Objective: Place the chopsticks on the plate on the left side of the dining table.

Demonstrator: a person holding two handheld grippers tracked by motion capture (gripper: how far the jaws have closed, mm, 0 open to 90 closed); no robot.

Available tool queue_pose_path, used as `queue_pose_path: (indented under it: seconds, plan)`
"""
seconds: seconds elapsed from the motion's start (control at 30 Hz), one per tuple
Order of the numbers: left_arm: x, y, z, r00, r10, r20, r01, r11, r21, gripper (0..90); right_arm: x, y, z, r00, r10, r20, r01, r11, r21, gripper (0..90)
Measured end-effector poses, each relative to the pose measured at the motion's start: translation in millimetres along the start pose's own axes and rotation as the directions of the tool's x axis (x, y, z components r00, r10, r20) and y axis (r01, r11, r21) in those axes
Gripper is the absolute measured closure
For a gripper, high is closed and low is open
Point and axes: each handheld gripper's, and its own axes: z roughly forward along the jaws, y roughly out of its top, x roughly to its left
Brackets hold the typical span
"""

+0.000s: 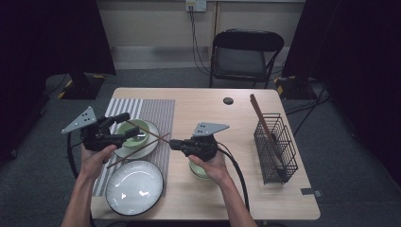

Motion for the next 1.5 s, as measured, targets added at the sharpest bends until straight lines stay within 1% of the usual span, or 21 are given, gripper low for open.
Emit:
queue_pose_path:
  seconds: [0.07,0.13,0.17,0.2,0.27,0.33,0.37,0.43,0.6,0.67,0.7,0.77,0.83,0.87,1.0,1.03,1.1,1.2,1.3,1.4,1.5]
  plan:
    - [-0.1,-2.6,4.6,0.9999,0.000,0.017,-0.001,0.9998,0.019,25.7,1.6,0.5,1.4,1.0000,-0.001,-0.006,0.001,1.000,0.007,86.4]
    - [0.1,-5.5,8.0,0.9999,0.011,0.014,-0.011,0.9993,0.035,25.5,1.9,1.1,1.1,1.0000,-0.002,-0.007,0.002,1.000,0.008,86.4]
    - [0.3,-6.1,8.3,0.9999,0.006,0.016,-0.007,0.9991,0.042,25.6,1.6,1.2,0.3,1.0000,-0.004,-0.006,0.004,1.000,0.013,86.5]
    - [1.9,-7.1,8.9,0.9994,-0.001,0.034,0.000,0.9992,0.039,25.4,1.3,1.1,-0.4,1.0000,-0.002,-0.005,0.002,1.000,0.013,86.5]
    - [3.6,-9.0,9.3,0.9991,-0.013,0.039,0.011,0.9991,0.042,25.4,0.0,0.8,-3.1,1.0000,0.005,-0.007,-0.005,1.000,0.009,86.5]
    - [4.4,-10.4,9.7,0.9991,0.004,0.041,-0.007,0.9978,0.065,25.8,-0.6,0.8,-5.1,1.0000,0.007,-0.006,-0.007,1.000,0.005,86.5]
    - [4.1,-11.5,10.5,0.9992,0.009,0.039,-0.011,0.9979,0.064,25.8,-0.5,1.0,-6.1,1.0000,0.009,-0.003,-0.009,1.000,0.005,86.5]
    - [5.1,-13.1,12.4,0.9985,-0.001,0.055,-0.003,0.9975,0.071,24.7,-0.9,1.7,-7.6,0.9999,0.010,-0.002,-0.010,1.000,0.006,86.5]
    - [5.6,-19.8,17.8,0.9985,0.015,0.052,-0.021,0.9941,0.107,26.9,-1.4,3.3,-13.2,0.9999,0.003,0.010,-0.003,1.000,0.002,86.5]
    - [5.3,-22.4,20.3,0.9983,0.033,0.048,-0.038,0.9921,0.119,27.8,-2.0,4.3,-14.6,0.9999,0.004,0.016,-0.004,1.000,0.004,86.5]
    - [4.9,-23.6,21.8,0.9982,0.038,0.047,-0.044,0.9906,0.129,28.0,-2.1,4.8,-14.8,0.9998,0.004,0.018,-0.004,1.000,0.009,86.5]
    - [4.3,-25.5,23.7,0.9969,0.071,0.034,-0.075,0.9849,0.156,29.2,-2.2,5.9,-15.4,0.9997,0.005,0.024,-0.006,1.000,0.017,86.5]
    - [3.9,-27.2,25.5,0.9962,0.085,0.023,-0.087,0.9817,0.169,30.2,-2.0,5.8,-15.6,0.9997,0.015,0.022,-0.015,1.000,0.021,86.4]
    - [4.5,-28.4,26.4,0.9961,0.081,0.035,-0.086,0.9805,0.177,30.2,-1.7,5.1,-15.4,0.9995,0.022,0.021,-0.023,0.999,0.024,86.4]
    - [5.1,-33.3,29.4,0.9944,0.097,0.041,-0.104,0.9719,0.211,31.4,-0.8,2.9,-14.5,0.9993,0.028,0.024,-0.029,0.999,0.041,86.5]
    - [5.1,-33.3,29.4,0.9944,0.097,0.041,-0.104,0.9719,0.211,32.1,-0.9,3.2,-14.9,0.9993,0.027,0.026,-0.028,0.999,0.042,86.5]
    - [4.3,-35.1,31.5,0.9933,0.107,0.045,-0.114,0.9680,0.224,32.7,-1.4,4.5,-16.0,0.9993,0.026,0.026,-0.028,0.999,0.042,86.5]
    - [3.6,-36.9,32.8,0.9908,0.125,0.052,-0.134,0.9607,0.243,37.1,-1.6,7.8,-19.0,0.9994,0.022,0.028,-0.024,0.999,0.042,86.5]
    - [4.5,-38.8,33.2,0.9906,0.124,0.059,-0.135,0.9570,0.257,41.2,0.1,8.6,-20.6,0.9993,0.023,0.031,-0.024,0.999,0.046,86.5]
    - [3.5,-40.7,35.3,0.9883,0.139,0.063,-0.151,0.9473,0.283,42.9,0.3,8.5,-21.1,0.9990,0.028,0.034,-0.030,0.998,0.051,86.5]
    - [2.2,-41.9,37.1,0.9877,0.142,0.067,-0.155,0.9447,0.289,44.9,0.1,12.3,-23.0,0.9989,0.030,0.035,-0.031,0.998,0.054,86.5]
